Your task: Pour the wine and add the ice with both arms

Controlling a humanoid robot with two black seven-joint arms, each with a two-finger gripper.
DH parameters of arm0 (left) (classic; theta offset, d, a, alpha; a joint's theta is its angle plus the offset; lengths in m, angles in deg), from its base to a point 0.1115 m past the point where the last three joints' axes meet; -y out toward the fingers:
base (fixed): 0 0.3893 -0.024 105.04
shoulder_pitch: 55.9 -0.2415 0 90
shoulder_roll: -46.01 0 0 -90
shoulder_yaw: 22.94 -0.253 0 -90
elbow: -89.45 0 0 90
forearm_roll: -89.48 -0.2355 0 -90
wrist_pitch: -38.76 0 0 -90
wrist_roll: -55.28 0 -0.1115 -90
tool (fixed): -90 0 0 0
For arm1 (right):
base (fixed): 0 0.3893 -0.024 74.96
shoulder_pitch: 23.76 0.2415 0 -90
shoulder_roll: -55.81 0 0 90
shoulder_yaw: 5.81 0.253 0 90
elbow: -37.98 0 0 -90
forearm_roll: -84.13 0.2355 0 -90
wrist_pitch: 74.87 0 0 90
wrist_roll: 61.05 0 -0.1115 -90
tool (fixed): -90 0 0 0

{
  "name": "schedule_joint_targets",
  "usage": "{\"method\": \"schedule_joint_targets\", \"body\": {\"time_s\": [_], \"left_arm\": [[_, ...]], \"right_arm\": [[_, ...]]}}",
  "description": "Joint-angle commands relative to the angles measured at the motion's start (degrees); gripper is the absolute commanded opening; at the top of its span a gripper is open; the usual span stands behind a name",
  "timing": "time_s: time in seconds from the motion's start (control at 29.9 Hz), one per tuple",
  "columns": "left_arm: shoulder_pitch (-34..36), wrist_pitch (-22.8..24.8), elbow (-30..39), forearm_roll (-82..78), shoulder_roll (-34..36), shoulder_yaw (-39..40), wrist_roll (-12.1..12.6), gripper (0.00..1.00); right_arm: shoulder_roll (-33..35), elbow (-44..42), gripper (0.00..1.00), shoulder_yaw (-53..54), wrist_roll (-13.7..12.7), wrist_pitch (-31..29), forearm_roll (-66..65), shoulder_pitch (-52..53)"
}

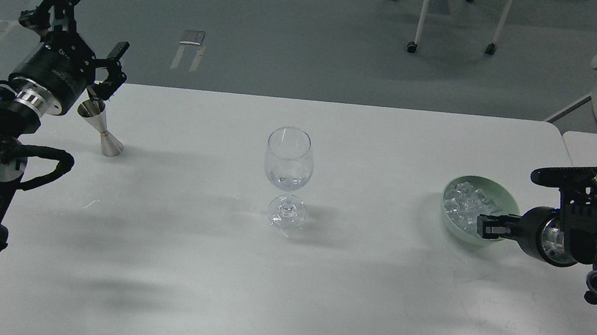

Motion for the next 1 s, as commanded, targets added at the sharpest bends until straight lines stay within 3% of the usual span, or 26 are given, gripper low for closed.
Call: {"method": "schedule_joint_targets", "body": {"time_s": [0.0,0.97], "left_arm": [[0.0,0.0,0.0,0.0,0.2,0.0,0.0,0.99],[0.1,0.1,-1.2,0.0,0.4,0.1,-0.7,0.99]], "right_arm": [[-0.1,-0.1,0.53,0.0,-0.2,0.0,0.0,0.5],[-5.4,-4.3,0.52,-1.8,-0.2,0.0,-5.3,2.9]]}}
